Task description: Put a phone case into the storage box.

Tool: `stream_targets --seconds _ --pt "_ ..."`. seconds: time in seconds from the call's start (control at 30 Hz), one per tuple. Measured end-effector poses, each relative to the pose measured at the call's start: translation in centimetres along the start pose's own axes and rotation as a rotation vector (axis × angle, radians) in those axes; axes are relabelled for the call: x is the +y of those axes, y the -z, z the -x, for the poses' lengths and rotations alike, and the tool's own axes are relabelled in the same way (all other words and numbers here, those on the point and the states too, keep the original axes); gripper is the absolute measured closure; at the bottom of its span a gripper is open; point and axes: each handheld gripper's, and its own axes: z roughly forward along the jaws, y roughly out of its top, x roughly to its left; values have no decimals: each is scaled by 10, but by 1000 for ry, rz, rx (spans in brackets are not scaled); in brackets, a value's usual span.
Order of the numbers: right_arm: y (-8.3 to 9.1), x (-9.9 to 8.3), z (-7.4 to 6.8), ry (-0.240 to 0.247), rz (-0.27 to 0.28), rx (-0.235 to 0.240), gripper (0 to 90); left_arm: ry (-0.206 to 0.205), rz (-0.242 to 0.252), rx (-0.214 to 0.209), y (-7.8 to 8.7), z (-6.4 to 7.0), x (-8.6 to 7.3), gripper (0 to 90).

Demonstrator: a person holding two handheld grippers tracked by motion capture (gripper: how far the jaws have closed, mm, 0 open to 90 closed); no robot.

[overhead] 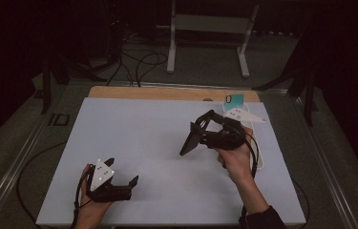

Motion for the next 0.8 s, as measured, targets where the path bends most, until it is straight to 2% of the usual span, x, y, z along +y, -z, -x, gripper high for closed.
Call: stream_targets --seconds 0.3,0.8 --pt "-2 6 5 16 1 -23 144 3 -1 -4 -1 0 0 3" --pt "-5 13 17 7 3 -65 145 -1 -3 -5 -1 1 -1 2"
